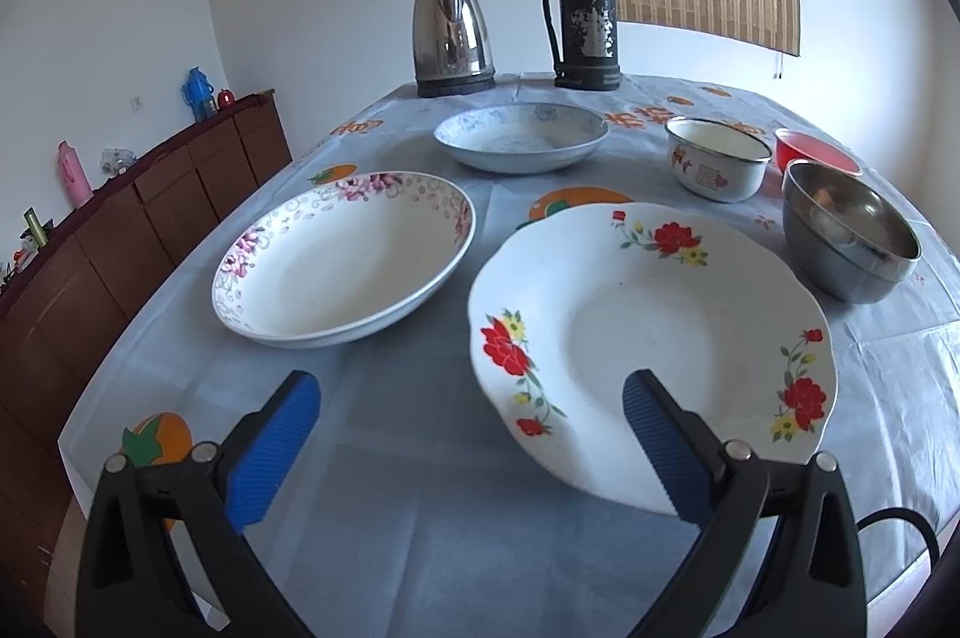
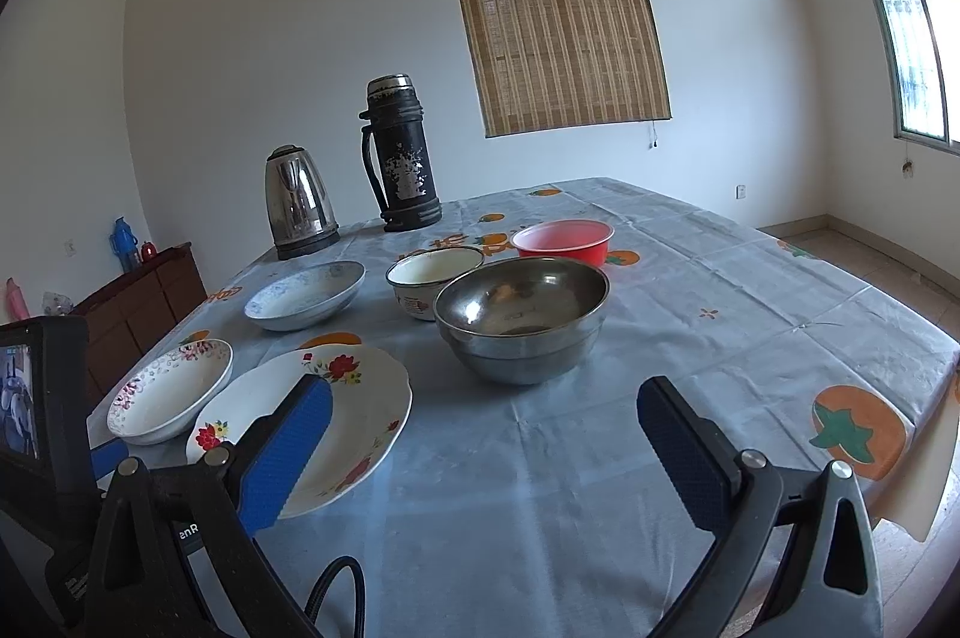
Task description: Organize plates and bowls
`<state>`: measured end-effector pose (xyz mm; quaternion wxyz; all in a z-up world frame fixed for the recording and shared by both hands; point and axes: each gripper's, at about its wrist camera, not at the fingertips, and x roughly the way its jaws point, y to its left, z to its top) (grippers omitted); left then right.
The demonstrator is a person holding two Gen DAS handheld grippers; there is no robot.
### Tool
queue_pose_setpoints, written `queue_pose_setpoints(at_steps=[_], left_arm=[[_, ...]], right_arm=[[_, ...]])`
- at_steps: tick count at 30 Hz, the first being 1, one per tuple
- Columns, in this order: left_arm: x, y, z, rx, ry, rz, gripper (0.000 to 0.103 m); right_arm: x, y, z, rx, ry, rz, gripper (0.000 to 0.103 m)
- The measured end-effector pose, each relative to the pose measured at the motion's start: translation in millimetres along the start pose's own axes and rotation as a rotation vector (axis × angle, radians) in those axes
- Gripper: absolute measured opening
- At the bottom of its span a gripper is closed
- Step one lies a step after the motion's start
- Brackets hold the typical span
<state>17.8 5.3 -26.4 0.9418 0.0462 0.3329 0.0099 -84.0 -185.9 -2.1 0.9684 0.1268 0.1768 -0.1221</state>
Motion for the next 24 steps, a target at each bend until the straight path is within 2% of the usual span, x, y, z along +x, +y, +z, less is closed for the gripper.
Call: queue_pose_setpoints(at_steps=[12,19,22,24], left_arm=[[6,8,4,-0.008,0.023,-0.012,0.103],[11,28,10,-0.068,0.055,-0.070,0.102],[15,30,12,-0.084,0.073,-0.085,0.099],[19,28,13,-0.084,0.084,-0.094,0.088]], right_arm=[[10,-2,0,-0.018,0.038,0.018,0.102],[28,-15,3,0.016,0.115,0.040,0.102],[34,-13,3,0.014,0.128,0.074,0.100],[39,-8,4,0.005,0.154,0.113,0.094]])
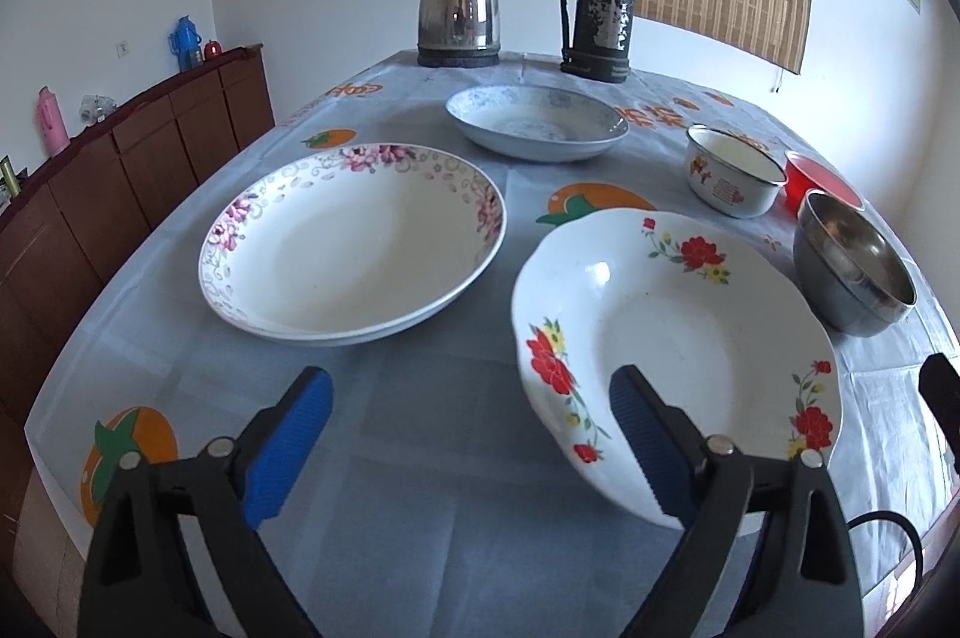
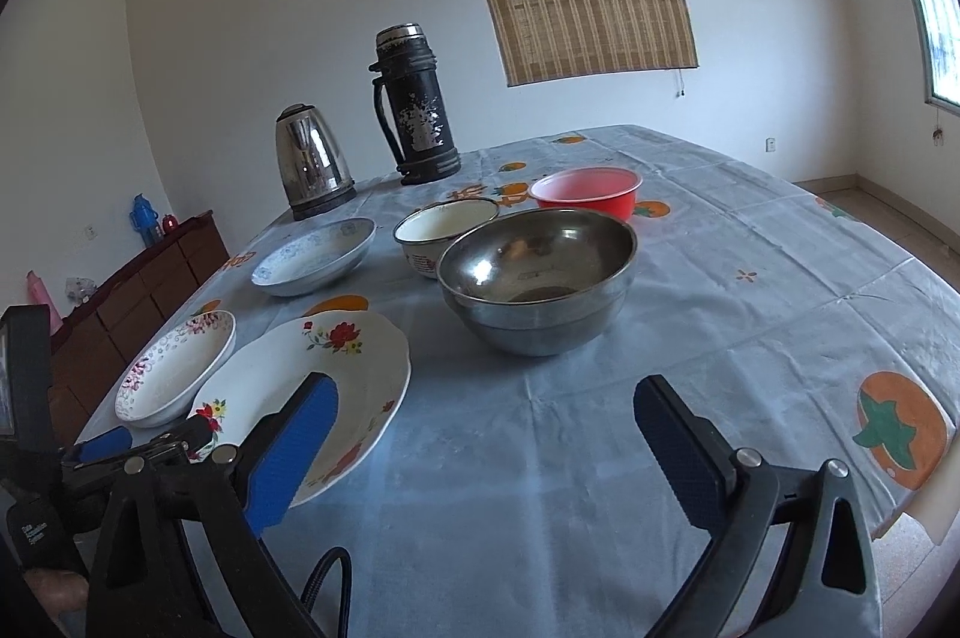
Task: Organize plates and bowls
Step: 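Close the right gripper on the red-flower plate rim while the left gripper grips beside it, then lift the red-flower plate and carry it toward the blue-patterned plate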
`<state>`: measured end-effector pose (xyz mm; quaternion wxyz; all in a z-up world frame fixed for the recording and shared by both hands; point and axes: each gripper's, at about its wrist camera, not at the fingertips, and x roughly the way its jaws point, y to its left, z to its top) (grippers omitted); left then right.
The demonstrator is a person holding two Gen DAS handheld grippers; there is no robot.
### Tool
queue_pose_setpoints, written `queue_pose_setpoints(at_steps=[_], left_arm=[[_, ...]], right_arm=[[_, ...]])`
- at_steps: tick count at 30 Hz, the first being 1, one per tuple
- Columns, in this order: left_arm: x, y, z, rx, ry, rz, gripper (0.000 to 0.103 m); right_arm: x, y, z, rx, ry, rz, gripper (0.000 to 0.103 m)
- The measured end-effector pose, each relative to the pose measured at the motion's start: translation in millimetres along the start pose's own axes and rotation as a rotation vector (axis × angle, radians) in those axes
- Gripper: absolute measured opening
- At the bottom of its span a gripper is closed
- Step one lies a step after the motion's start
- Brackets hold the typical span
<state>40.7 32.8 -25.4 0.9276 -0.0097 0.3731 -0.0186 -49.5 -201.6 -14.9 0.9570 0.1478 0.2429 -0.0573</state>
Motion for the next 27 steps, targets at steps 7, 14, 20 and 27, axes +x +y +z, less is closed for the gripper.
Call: queue_pose_setpoints(at_steps=[7,14,20,27], left_arm=[[15,-14,3,0.002,0.089,-0.075,0.072],[27,-18,7,-0.010,0.136,-0.113,0.048],[31,-14,13,-0.043,0.156,-0.163,0.029],[22,3,14,-0.113,0.161,-0.238,0.019]], right_arm=[[40,13,4,-0.002,0.171,0.137,0.067],[74,16,5,0.036,0.293,0.210,0.054],[94,18,-1,0.061,0.366,0.250,0.032],[97,18,-1,0.052,0.375,0.263,0.022]])
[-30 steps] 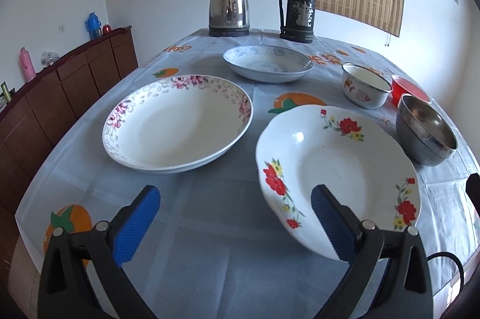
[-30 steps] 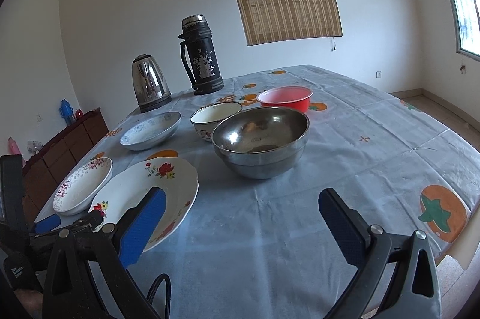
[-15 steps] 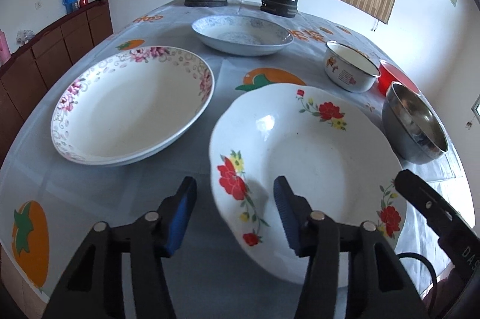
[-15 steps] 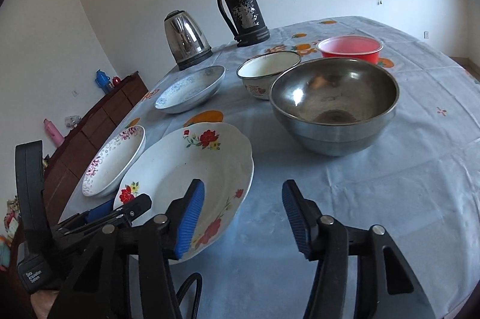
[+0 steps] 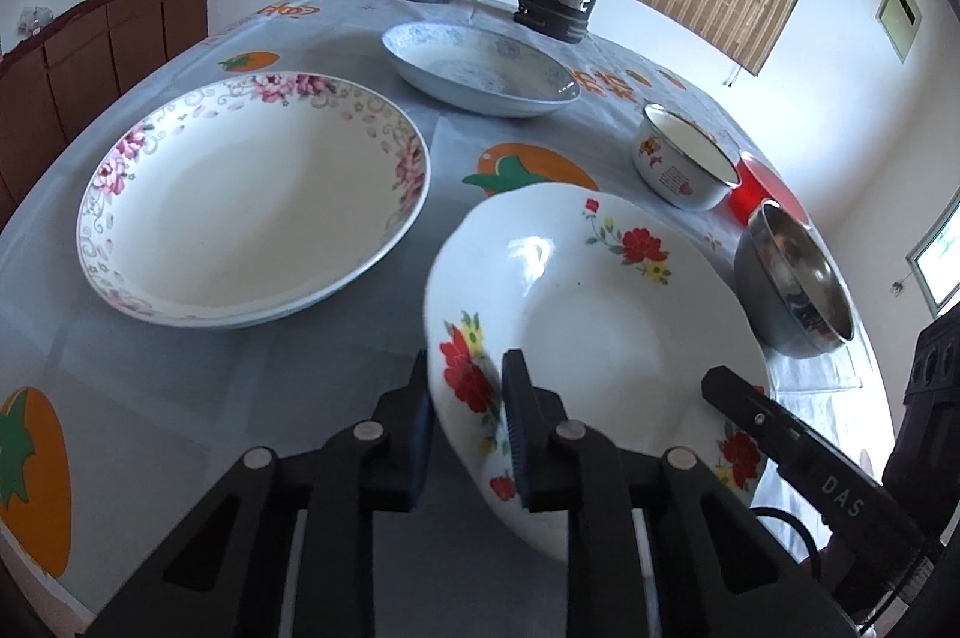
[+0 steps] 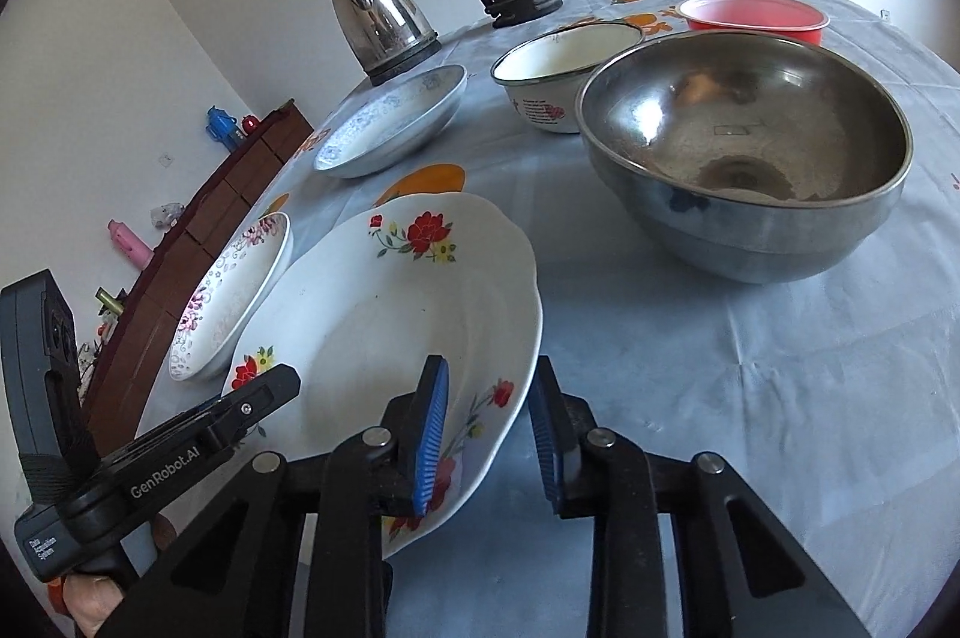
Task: Organize plates and bowls
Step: 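Lift the red-flower plate and carry it toward the blue-patterned plate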
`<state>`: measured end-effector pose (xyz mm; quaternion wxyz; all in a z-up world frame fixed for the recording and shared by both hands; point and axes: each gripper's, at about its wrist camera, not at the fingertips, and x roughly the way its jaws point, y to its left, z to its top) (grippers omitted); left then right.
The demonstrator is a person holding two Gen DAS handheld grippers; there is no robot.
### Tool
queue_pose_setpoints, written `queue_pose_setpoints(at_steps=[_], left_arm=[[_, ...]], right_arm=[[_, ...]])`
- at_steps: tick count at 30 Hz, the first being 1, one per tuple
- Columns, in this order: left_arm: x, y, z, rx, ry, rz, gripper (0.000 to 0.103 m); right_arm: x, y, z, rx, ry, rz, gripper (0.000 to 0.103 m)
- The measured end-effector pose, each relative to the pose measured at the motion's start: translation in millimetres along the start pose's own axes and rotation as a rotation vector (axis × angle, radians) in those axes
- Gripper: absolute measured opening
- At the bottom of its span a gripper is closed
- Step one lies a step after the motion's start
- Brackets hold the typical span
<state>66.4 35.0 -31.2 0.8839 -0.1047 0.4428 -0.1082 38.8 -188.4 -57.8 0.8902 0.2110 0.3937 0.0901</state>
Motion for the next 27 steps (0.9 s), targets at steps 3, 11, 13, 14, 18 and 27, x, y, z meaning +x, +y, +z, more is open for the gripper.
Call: queue_pose_setpoints(at_steps=[3,11,13,14,18,27], left_arm=[[-2,0,0,0.008,-0.007,-0.002,0.018],[2,-7,1,0.032,0.006,-0.010,0.018],[5,-11,2,0.051,0.007,-0.005,0.019],[6,-12,3,0.057,0.006,-0.001,0.019],[17,-14,9,0.060,0.032,-0.014,0.024],[25,-20,10,0.091,-0.012,0.001,0.026]], right_arm=[[0,1,0,-0.018,-0.006,-0.002,0.017],[-10,1,-7,-0.065,-0.002,-0.011,0.018],[-13,0,-9,-0.069,0.003,-0.013,0.019],[-14,-2,-9,-0.064,0.006,-0.008,0.019],[-9,-10,-6,-0.013,0.018,0.039,0.020],[0,-10,-1,0.031,-0.015,0.046,0.024]])
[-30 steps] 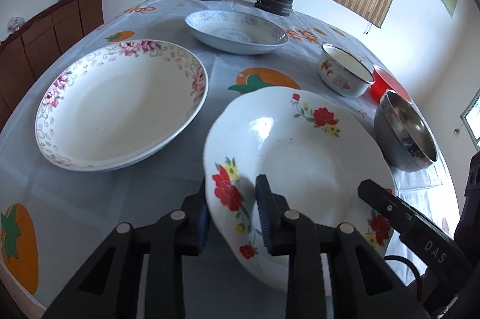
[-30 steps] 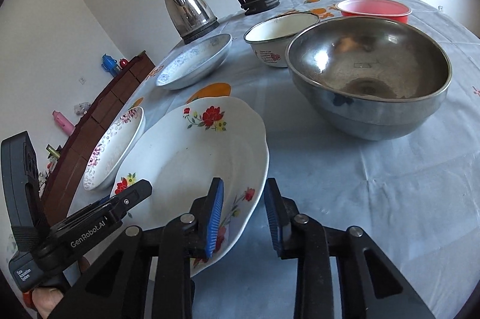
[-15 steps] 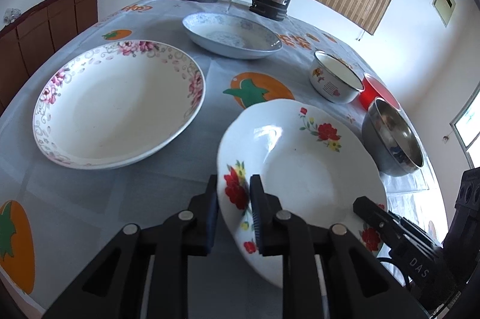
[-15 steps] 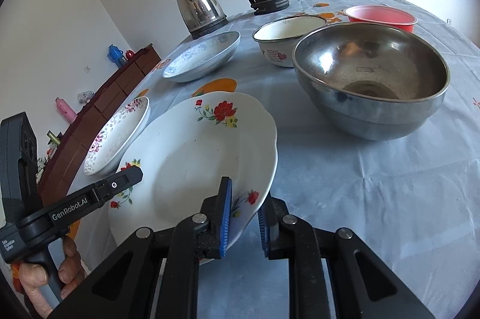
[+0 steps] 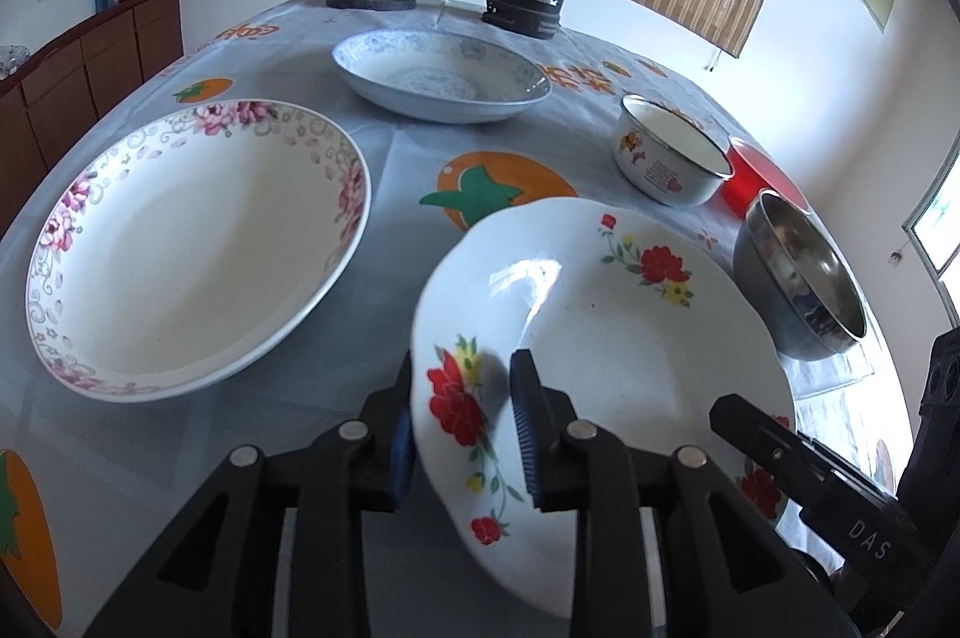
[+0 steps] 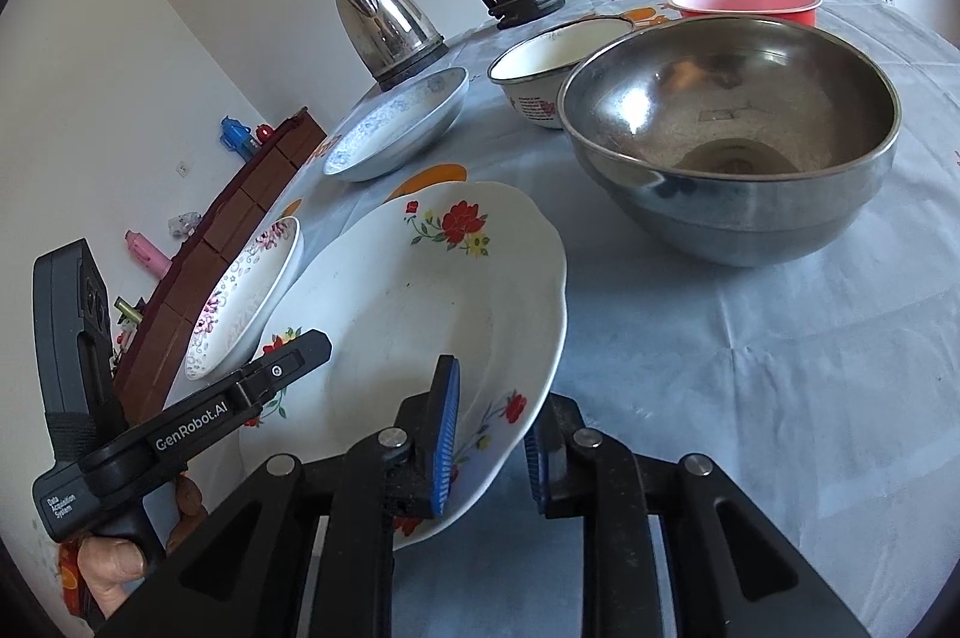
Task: Organize plates and bowls
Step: 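Lift the red-flower plate and carry it toward the blue-patterned plate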
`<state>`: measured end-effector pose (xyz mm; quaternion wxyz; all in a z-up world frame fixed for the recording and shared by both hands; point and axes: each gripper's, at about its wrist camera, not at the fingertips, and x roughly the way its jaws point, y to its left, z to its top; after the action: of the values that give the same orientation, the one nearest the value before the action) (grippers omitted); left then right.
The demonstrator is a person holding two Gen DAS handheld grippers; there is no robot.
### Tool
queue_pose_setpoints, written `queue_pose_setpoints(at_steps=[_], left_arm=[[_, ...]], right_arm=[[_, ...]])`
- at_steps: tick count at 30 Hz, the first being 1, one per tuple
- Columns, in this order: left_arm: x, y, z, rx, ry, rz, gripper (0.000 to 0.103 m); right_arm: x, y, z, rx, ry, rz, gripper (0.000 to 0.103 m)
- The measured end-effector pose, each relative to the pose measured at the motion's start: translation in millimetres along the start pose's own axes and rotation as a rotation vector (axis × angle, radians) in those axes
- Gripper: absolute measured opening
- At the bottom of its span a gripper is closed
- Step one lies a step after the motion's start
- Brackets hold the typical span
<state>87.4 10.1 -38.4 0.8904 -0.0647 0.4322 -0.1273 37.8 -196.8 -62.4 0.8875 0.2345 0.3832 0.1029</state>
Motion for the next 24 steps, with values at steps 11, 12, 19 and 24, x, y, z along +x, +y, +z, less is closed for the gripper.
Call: queue_pose_setpoints(at_steps=[11,12,19,24], left_arm=[[-20,2,-1,0.013,-0.052,-0.017,0.022],[-24,2,0,0.015,-0.065,-0.015,0.022],[-34,11,0,0.001,-0.085,-0.016,0.022],[-49,24,5,-0.021,-0.132,0.021,0.022]], right_arm=[[-10,16,1,-0.066,-0.047,-0.086,0.023],[-12,19,2,-0.075,-0.053,-0.090,0.023],[-19,32,1,-0.103,-0.078,-0.086,0.023],[-20,52,7,-0.147,-0.093,-0.070,0.023]])
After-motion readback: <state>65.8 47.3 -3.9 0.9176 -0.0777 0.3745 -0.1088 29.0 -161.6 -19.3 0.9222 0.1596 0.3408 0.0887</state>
